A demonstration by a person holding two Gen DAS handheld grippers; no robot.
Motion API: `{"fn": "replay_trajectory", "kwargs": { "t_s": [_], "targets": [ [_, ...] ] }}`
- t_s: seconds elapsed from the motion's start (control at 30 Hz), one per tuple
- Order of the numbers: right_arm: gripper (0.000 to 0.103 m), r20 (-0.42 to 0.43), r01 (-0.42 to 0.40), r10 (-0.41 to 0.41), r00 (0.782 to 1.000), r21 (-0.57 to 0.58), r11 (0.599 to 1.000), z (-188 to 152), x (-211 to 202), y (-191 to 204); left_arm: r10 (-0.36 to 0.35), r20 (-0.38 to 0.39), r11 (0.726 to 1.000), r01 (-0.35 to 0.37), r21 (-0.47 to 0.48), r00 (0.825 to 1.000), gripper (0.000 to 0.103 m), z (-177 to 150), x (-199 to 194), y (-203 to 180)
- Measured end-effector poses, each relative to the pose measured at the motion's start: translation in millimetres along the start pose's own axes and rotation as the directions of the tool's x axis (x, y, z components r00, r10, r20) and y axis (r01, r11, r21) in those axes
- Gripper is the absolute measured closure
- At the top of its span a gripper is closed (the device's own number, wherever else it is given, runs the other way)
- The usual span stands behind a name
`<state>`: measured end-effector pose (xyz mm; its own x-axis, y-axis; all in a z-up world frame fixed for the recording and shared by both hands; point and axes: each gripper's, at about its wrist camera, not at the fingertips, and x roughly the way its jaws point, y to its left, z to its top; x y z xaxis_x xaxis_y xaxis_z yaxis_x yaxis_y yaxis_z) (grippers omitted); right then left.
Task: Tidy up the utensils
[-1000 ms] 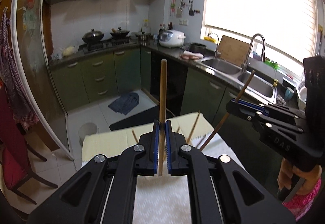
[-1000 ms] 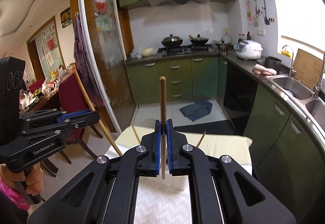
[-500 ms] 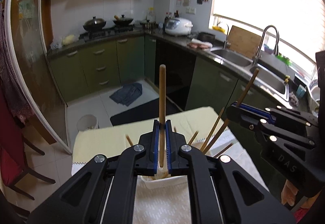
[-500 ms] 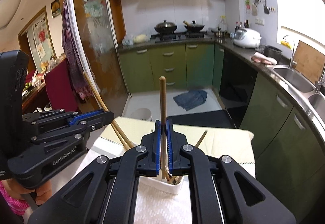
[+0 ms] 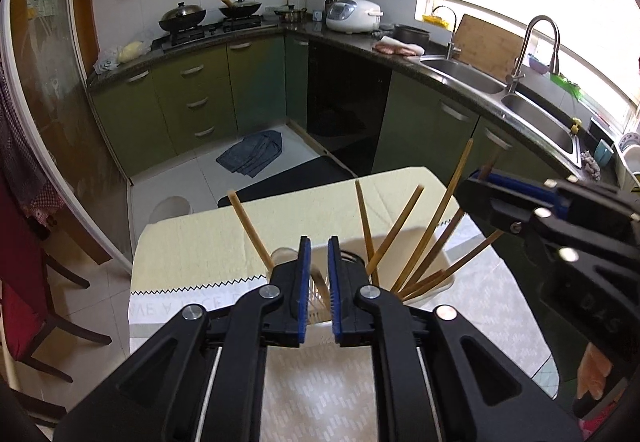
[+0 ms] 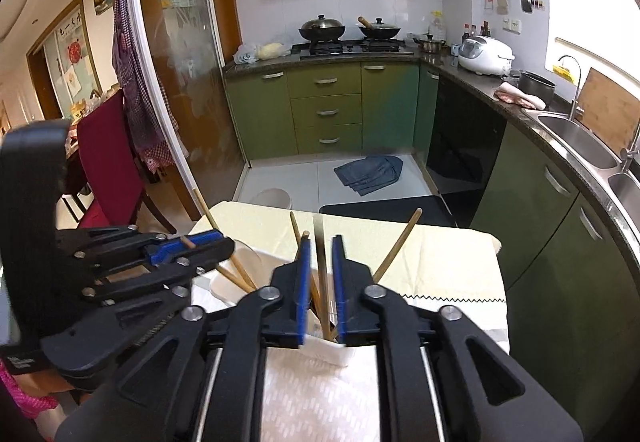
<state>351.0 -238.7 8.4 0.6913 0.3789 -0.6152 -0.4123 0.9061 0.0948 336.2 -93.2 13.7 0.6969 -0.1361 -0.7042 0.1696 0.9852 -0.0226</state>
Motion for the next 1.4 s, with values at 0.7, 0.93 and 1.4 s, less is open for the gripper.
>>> {"fn": "replay_trajectory", "kwargs": {
  "t_s": [0.7, 0.93, 1.4],
  "targets": [
    [0.005, 0.272, 0.012, -0.007, 0.962, -0.017, 1.000, -88, -208, 15, 0.091, 0.412, 0.996, -0.079, -0.046, 0.907, 0.007, -73, -196, -4],
    [0.005, 0.256, 0.034, -0.032, 0.966, -0.003, 0.999, -196, -231, 24, 0.051, 0.347, 0.998, -0.037, -0.048, 0.936, 0.007, -171, -202, -19],
    [0.005, 0.357, 0.210, -0.210, 0.910, 0.040, 0.977, -288, -288, 50, 0.053, 0.359, 0.996, -0.023, -0.087, 0.932, 0.007, -237, -225, -26]
  ]
}}
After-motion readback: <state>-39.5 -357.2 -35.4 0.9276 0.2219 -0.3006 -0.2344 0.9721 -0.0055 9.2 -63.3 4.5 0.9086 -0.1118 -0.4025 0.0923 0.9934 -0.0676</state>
